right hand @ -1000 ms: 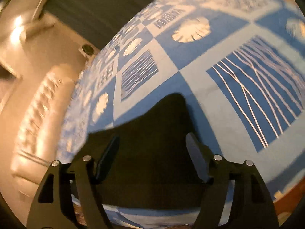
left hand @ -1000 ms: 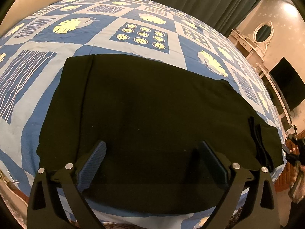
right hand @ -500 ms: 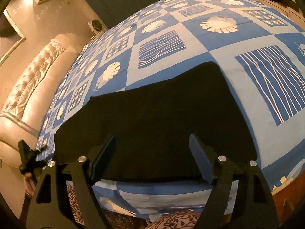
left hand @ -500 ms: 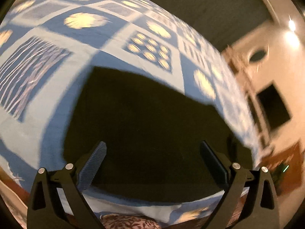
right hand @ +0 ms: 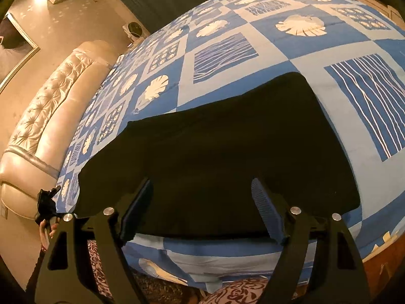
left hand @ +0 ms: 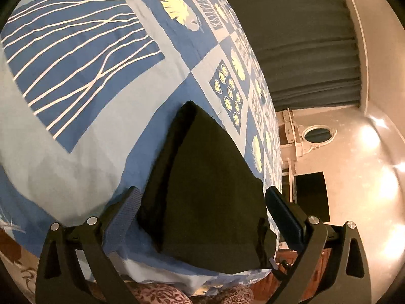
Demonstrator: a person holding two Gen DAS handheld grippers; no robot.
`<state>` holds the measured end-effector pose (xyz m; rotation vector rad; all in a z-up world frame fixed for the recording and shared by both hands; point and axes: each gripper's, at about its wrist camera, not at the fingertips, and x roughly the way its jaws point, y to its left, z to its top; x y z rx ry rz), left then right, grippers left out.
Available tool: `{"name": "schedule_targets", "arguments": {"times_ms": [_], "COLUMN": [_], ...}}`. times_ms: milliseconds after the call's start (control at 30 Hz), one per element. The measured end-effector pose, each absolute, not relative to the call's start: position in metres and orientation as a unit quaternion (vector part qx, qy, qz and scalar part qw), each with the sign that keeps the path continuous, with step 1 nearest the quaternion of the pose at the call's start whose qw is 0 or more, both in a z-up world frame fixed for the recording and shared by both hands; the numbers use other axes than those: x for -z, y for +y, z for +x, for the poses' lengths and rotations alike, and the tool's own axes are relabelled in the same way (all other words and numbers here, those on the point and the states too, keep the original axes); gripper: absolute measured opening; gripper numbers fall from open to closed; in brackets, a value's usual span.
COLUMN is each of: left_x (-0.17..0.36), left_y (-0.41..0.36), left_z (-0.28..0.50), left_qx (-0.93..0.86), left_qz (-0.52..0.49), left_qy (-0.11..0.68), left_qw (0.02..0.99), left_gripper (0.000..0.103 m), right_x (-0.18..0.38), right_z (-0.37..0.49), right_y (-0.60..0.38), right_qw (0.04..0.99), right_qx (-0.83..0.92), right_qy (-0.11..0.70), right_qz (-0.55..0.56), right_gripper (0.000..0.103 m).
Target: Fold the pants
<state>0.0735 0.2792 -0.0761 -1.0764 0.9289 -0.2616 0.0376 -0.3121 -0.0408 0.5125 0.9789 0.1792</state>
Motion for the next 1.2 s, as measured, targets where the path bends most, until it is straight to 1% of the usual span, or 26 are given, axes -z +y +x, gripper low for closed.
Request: {"name": "schedule_targets", "arguments": {"times_ms": [100,267,400,467,533,600,633,667,700,733,767,833,900,933,967,1033,1200], "left_x": [0.082,0.084,0.084,0.083,0.083,0.088,0.09,0.092,0.095,0.101,0.107,0.11,0.106,0.102,0.098,0.083,0.025], "left_y": [0.275,0.274,0.26,0.246,0.237,0.245,0.248,0.251,0.254,0.257,0.261,0.266,0.262,0.259,0.256,0.246,0.193], "left_z": [0.083,0.093,0.097,0.097,0.099,0.101,0.102,0.102,0.102,0.103,0.102,0.099,0.098,0.098,0.098,0.098,0.11], "left_qx": [0.115,0.114,0.184,0.199,0.202,0.2,0.198,0.191,0.179,0.163,0.161,0.166,0.168,0.174,0.182,0.211,0.297], "left_qz": [-0.465,-0.453,-0.446,-0.421,-0.4,-0.432,-0.443,-0.447,-0.441,-0.439,-0.453,-0.474,-0.47,-0.474,-0.482,-0.496,-0.47], "left_qy": [0.449,0.452,0.462,0.479,0.484,0.476,0.473,0.474,0.482,0.497,0.5,0.494,0.493,0.487,0.48,0.461,0.43], "left_qw": [0.754,0.76,0.744,0.744,0.751,0.74,0.735,0.735,0.736,0.73,0.72,0.71,0.713,0.712,0.71,0.705,0.711], "left_gripper": [0.097,0.097,0.097,0.097,0.097,0.096,0.093,0.074,0.048,0.037,0.033,0.03,0.024,0.019,0.017,0.016,0.016], "right_x": [0.044,0.046,0.048,0.048,0.048,0.048,0.048,0.048,0.048,0.048,0.048,0.049,0.049,0.05,0.049,0.049,0.049], "right_z": [0.038,0.038,0.04,0.04,0.039,0.04,0.039,0.039,0.039,0.039,0.04,0.039,0.04,0.04,0.04,0.04,0.04], "right_y": [-0.313,-0.311,-0.31,-0.309,-0.308,-0.307,-0.306,-0.305,-0.305,-0.304,-0.303,-0.302,-0.302,-0.302,-0.302,-0.302,-0.302], "right_qw": [0.843,0.839,0.837,0.837,0.836,0.835,0.835,0.835,0.834,0.833,0.833,0.833,0.832,0.832,0.832,0.832,0.831], "right_qx": [-0.088,-0.093,-0.097,-0.1,-0.101,-0.103,-0.104,-0.105,-0.107,-0.109,-0.11,-0.11,-0.11,-0.11,-0.11,-0.11,-0.11], "right_qy": [0.467,0.471,0.474,0.473,0.472,0.474,0.474,0.474,0.475,0.475,0.476,0.476,0.477,0.477,0.477,0.477,0.476], "right_qz": [0.253,0.256,0.256,0.259,0.26,0.259,0.259,0.259,0.26,0.261,0.261,0.26,0.26,0.26,0.26,0.261,0.266], "right_gripper": [0.08,0.081,0.083,0.085,0.086,0.086,0.086,0.086,0.086,0.086,0.086,0.086,0.086,0.086,0.086,0.086,0.086]}}
